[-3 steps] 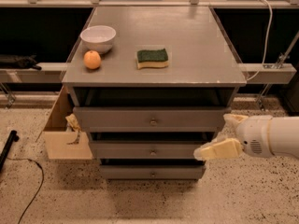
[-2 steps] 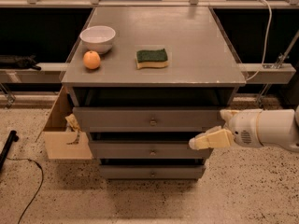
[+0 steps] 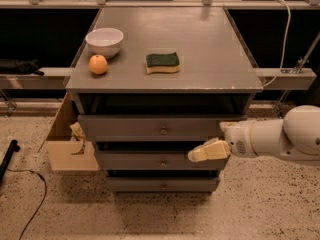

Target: Open middle drawer

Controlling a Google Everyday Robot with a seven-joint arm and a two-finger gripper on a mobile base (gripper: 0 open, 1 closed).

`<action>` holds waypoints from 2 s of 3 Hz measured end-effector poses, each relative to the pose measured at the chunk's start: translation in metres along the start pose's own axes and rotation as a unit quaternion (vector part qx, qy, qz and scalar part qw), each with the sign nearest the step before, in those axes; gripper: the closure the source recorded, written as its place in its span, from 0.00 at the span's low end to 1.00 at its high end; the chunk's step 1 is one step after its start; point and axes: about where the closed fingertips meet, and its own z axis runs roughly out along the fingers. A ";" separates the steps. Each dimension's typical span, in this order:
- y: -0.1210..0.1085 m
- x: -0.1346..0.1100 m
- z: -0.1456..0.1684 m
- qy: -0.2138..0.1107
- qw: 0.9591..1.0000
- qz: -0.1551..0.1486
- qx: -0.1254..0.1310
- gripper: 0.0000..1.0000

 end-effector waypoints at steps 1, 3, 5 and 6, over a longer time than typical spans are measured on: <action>-0.003 0.023 0.033 0.027 0.999 0.029 -0.011 0.00; 0.017 0.071 0.072 0.098 0.988 0.115 -0.028 0.00; 0.021 0.103 0.097 0.093 0.985 0.136 -0.043 0.00; 0.025 0.139 0.124 0.055 0.985 0.155 -0.053 0.00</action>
Offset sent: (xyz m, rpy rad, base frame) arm -0.0065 0.0324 -0.1053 -0.0306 0.3497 -0.0795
